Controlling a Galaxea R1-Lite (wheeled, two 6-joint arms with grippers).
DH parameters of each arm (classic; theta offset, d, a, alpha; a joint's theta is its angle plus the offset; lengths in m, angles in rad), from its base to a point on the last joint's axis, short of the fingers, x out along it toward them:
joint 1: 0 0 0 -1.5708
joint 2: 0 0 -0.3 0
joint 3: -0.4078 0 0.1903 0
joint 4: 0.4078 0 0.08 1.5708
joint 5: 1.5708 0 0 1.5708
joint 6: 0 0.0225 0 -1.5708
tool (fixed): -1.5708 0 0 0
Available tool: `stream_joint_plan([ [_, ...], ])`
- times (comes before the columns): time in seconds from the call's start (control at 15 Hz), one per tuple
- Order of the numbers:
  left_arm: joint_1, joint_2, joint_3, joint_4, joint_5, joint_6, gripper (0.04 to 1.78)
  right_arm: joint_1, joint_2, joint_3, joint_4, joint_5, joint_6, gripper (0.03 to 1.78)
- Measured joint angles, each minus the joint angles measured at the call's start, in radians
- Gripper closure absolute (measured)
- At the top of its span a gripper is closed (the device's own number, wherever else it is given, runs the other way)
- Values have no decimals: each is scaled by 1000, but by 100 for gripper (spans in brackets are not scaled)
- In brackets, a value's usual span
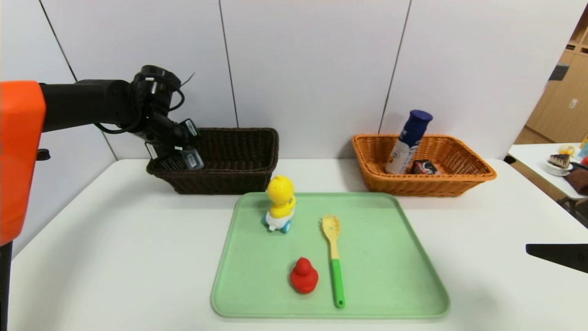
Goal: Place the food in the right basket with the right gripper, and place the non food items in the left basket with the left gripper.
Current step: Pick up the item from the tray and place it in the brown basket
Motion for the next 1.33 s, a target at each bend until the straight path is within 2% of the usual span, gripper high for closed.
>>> stream_joint_plan([
  [0.13,2,3,0,3,0,0,127,0,9,14,-71,1,0,11],
  [0.4,-1,5,0,7,4,53,127,0,25,88,-373,-1,-14,11],
  [0.47,0,5,0,6,6,65,127,0,28,98,-409,-3,-16,11],
  [0.8,0,8,1,9,7,88,127,1,35,111,-414,-5,-16,11],
  [1.07,-3,3,1,2,7,89,82,2,30,111,-412,-4,-16,11],
  [1.33,-6,-29,0,9,3,91,53,2,25,120,-413,-4,-17,11],
])
